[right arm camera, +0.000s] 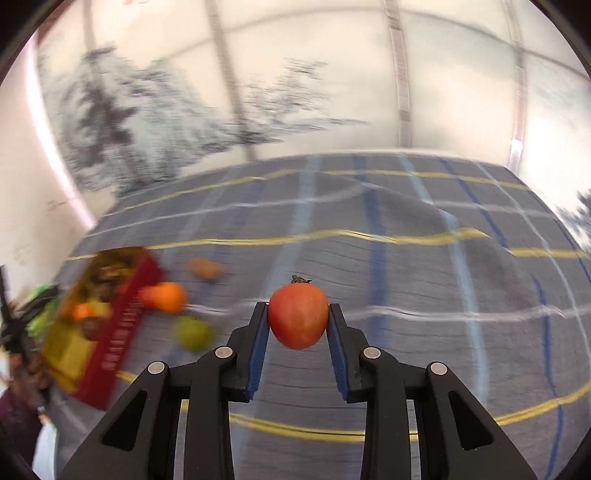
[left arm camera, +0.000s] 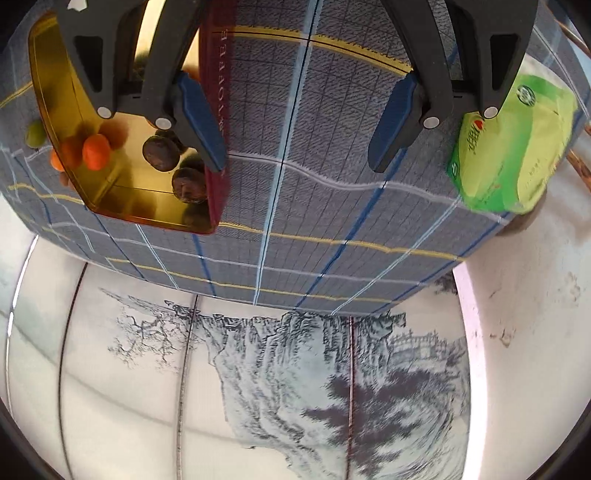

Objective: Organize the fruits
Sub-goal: 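Carry the red tomato into the gold tin with the right gripper and release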

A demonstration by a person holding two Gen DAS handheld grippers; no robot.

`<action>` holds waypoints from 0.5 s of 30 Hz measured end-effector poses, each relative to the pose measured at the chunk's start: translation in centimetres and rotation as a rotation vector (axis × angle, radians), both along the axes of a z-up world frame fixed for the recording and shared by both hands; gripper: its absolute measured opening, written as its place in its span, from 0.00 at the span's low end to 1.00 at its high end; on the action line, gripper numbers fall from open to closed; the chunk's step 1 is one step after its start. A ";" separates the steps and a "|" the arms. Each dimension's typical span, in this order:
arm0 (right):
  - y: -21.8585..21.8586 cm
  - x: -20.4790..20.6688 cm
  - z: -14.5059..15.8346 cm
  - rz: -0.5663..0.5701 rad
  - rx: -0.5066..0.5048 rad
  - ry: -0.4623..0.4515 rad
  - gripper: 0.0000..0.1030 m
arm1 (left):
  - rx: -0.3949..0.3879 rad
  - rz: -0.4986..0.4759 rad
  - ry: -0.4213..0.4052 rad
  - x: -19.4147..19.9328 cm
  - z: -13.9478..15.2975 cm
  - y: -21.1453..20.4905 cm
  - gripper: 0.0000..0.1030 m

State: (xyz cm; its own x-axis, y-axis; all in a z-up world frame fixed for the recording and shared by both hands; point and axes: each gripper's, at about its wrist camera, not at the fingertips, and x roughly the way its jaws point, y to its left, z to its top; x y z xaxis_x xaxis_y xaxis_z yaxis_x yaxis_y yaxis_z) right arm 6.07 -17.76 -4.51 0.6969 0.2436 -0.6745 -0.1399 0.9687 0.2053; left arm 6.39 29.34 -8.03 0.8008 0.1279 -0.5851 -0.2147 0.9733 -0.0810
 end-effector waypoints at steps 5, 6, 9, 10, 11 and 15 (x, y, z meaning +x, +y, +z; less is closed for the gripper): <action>8.1 -0.1 1.8 0.202 0.024 -0.006 0.32 | -0.010 -0.003 0.000 0.1 -0.4 -0.2 0.73; 9.8 0.0 1.9 0.243 0.032 0.001 0.32 | -0.002 -0.007 0.001 0.2 -0.3 -0.3 0.74; 14.5 1.0 1.7 0.344 0.044 0.028 0.32 | 0.011 -0.008 -0.002 0.2 -0.3 -0.6 0.80; 16.1 1.4 1.5 0.378 0.040 0.034 0.32 | 0.014 -0.005 -0.008 0.0 -0.3 -0.6 0.81; 17.2 1.8 1.4 0.402 0.039 0.042 0.32 | 0.015 0.002 -0.012 -0.1 -0.3 -0.6 0.83; 21.3 4.3 -0.1 0.471 0.038 0.100 0.32 | 0.003 0.038 -0.032 -0.4 -0.2 -0.2 0.89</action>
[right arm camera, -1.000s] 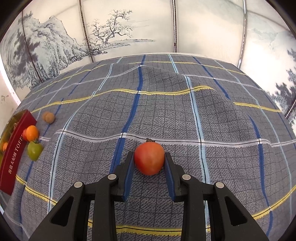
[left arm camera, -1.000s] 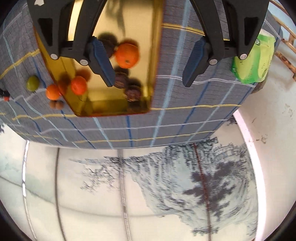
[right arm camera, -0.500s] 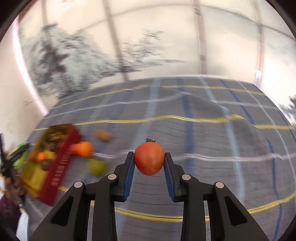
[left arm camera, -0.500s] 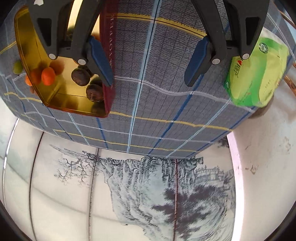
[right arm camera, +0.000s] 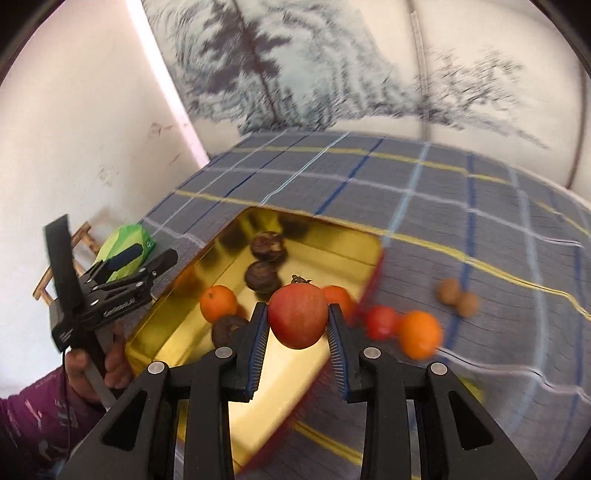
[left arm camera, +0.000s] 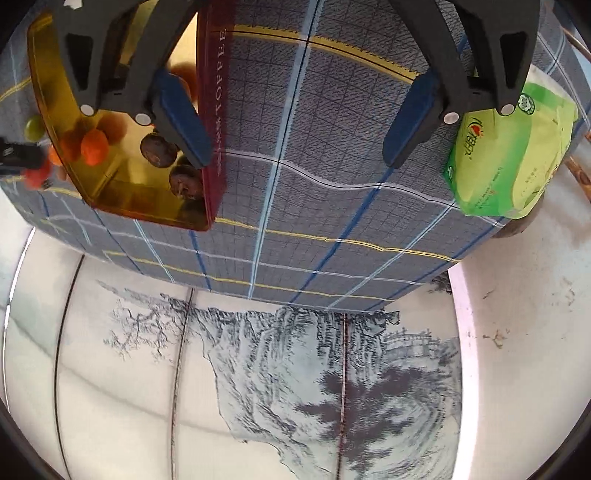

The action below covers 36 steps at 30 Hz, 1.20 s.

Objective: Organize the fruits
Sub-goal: 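Carry the red tomato into the gold tin with the right gripper and release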

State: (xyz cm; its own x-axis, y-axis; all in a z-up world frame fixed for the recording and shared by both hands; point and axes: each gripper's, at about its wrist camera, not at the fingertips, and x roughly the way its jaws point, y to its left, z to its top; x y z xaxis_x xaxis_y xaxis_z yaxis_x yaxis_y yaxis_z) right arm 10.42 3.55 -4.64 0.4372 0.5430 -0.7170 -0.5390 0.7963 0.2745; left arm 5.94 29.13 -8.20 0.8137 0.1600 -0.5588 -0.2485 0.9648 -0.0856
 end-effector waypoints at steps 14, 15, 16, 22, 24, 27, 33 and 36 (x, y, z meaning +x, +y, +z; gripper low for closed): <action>5.0 6.1 -2.8 -0.007 -0.106 0.068 0.32 | 0.030 0.021 -0.030 -0.4 0.5 -0.4 0.91; 5.3 6.3 -2.9 -0.011 -0.114 0.067 0.32 | 0.027 0.020 -0.030 -0.4 0.5 -0.4 0.91; 5.5 6.6 -2.9 -0.015 -0.121 0.068 0.32 | 0.027 0.021 -0.028 -0.4 0.4 -0.4 0.91; 6.1 7.8 -3.5 -0.032 -0.129 0.085 0.32 | 0.032 0.028 -0.025 -0.4 0.4 -0.5 0.92; 6.3 8.1 -3.8 -0.041 -0.134 0.088 0.32 | 0.034 0.034 -0.024 -0.4 0.4 -0.5 0.93; 6.4 8.4 -4.0 -0.054 -0.125 0.088 0.32 | 0.034 0.041 -0.022 -0.5 0.4 -0.4 0.94; 4.4 8.3 -2.7 -0.092 -0.026 0.074 0.32 | 0.036 0.047 -0.020 -0.4 0.4 -0.3 0.98; 0.6 6.5 -0.8 -0.112 0.071 0.029 0.32 | 0.031 0.053 -0.021 -0.4 0.3 -0.2 0.98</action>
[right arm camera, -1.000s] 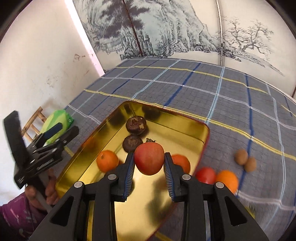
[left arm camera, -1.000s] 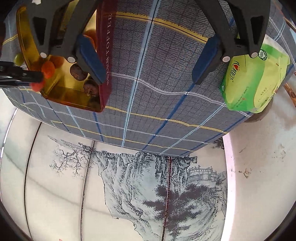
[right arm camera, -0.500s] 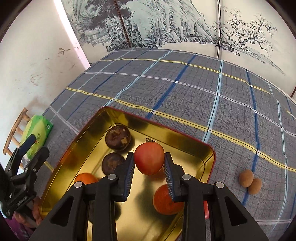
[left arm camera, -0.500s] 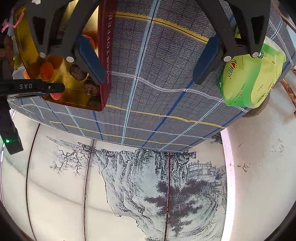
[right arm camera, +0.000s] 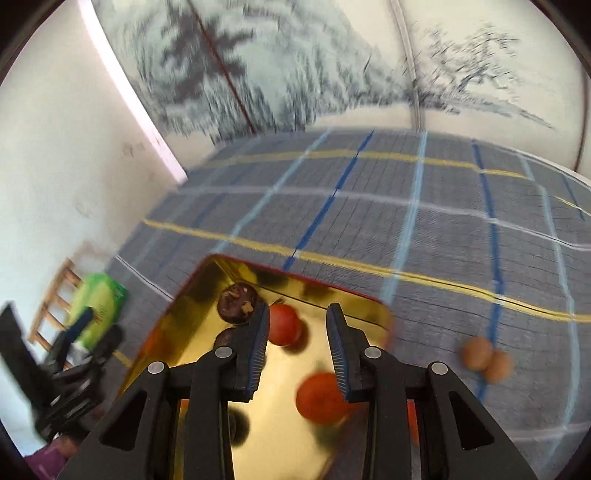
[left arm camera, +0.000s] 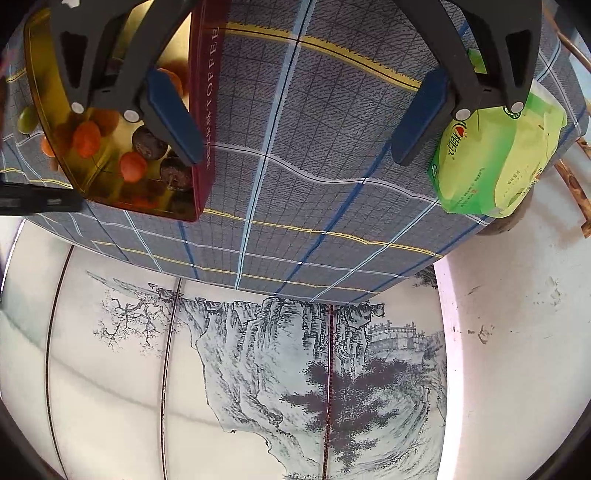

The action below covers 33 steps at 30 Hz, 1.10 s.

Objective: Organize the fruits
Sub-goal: 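Carry the red tomato into the gold tin with the right gripper and release, then grasp a mandarin on the cloth with the right gripper and lift it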

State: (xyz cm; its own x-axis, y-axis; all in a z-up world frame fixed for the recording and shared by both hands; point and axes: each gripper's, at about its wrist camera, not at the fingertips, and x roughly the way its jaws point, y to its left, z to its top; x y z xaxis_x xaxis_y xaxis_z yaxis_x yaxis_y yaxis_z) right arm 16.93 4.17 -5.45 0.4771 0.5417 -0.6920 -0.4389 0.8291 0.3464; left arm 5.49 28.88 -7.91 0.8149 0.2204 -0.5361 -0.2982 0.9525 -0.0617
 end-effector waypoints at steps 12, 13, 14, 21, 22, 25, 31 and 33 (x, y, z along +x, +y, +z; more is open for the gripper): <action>-11.5 -6.0 -0.6 0.025 -0.139 -0.014 0.32 | 0.008 0.010 0.005 0.1 -0.1 -0.2 0.99; -11.2 -6.0 -0.7 0.040 -0.148 -0.018 0.32 | 0.011 0.014 0.007 0.1 -0.2 -0.3 0.99; -10.8 -5.8 -1.0 0.057 -0.151 -0.018 0.32 | 0.015 0.019 0.010 0.1 -0.2 -0.3 0.99; -8.0 -3.5 -3.1 0.129 -0.206 0.000 0.32 | 0.025 0.021 0.025 0.3 -0.3 -0.4 0.99; -7.8 -3.2 -3.4 0.138 -0.218 0.005 0.32 | 0.027 0.020 0.026 0.3 -0.3 -0.4 0.99; -7.2 -2.2 -3.8 0.150 -0.251 0.001 0.33 | 0.029 0.019 0.030 0.4 -0.3 -0.6 0.99; -6.9 0.3 -4.3 0.163 -0.239 0.048 0.35 | 0.032 0.023 0.030 0.5 -0.3 -0.7 0.99; -6.3 0.7 -4.4 0.174 -0.264 0.046 0.36 | 0.035 0.026 0.032 0.5 -0.4 -0.7 0.99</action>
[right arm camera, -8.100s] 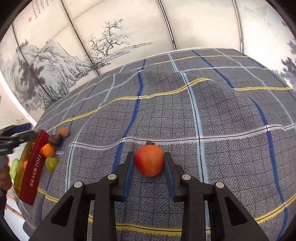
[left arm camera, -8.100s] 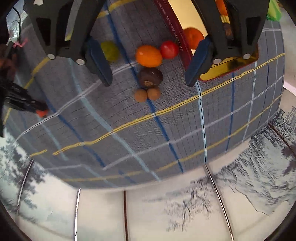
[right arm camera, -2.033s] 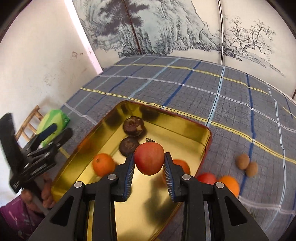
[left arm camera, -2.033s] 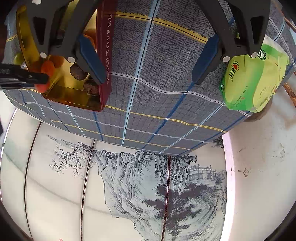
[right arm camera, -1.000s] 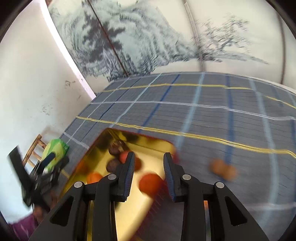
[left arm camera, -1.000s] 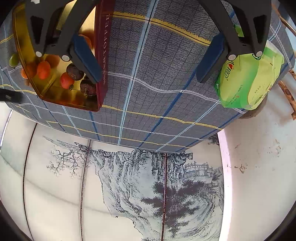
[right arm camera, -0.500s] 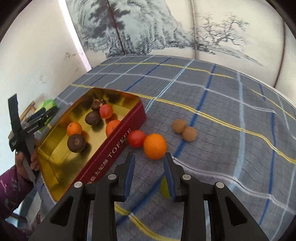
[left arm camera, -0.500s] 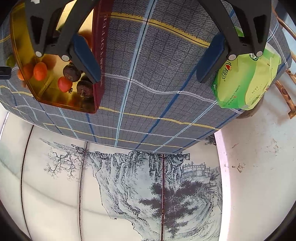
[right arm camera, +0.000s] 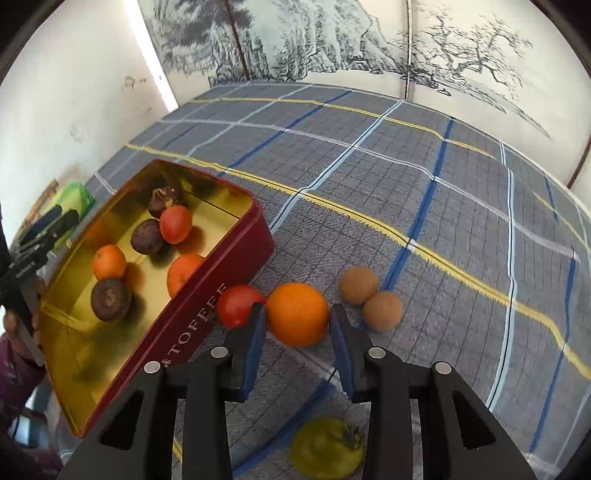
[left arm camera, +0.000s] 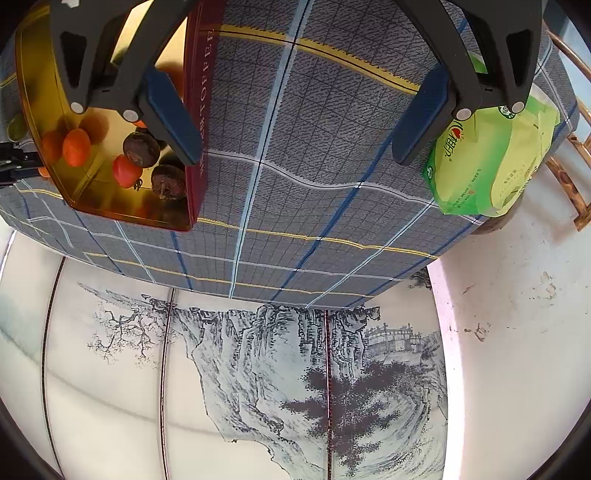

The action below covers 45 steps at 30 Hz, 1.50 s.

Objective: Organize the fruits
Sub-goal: 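Grasp a mandarin on the cloth with the right gripper and lift it, then grasp the green tomato with the left gripper while the right gripper holds the mandarin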

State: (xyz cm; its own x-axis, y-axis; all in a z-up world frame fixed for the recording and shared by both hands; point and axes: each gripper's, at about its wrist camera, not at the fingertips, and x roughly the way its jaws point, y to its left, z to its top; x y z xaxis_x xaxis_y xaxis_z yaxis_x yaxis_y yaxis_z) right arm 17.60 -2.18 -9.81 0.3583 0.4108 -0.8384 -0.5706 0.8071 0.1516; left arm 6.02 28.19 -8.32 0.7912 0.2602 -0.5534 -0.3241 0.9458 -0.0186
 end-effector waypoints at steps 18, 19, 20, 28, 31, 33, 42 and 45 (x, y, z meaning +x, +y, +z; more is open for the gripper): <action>-13.9 -6.4 1.5 -0.364 0.016 -0.126 0.35 | 0.014 -0.006 0.020 0.1 -0.4 0.3 0.98; -15.4 -7.1 1.3 -0.400 -0.003 -0.127 0.35 | 0.024 -0.017 0.029 0.3 -0.5 0.2 0.98; -16.8 -7.6 0.9 -0.434 -0.018 -0.121 0.35 | 0.046 -0.036 0.043 0.6 -0.6 -0.2 0.98; -22.7 -9.7 -0.9 -0.544 -0.105 -0.150 0.35 | 0.170 -0.286 -0.051 -1.4 7.0 -8.7 0.95; -23.0 -9.7 -1.6 -0.561 -0.068 -0.134 0.35 | 0.150 -0.427 -0.029 -0.6 8.8 -12.3 0.95; -22.9 -10.0 -1.7 -0.556 -0.058 -0.139 0.34 | 0.141 -0.522 0.001 0.1 9.4 -15.1 0.93; -24.3 -10.3 -2.1 -0.567 0.049 -0.103 0.34 | 0.171 -0.789 0.254 4.5 5.8 -26.8 0.72; -24.6 -10.1 -2.2 -0.568 0.074 -0.097 0.34 | 0.201 -0.792 0.353 6.0 3.2 -29.1 0.69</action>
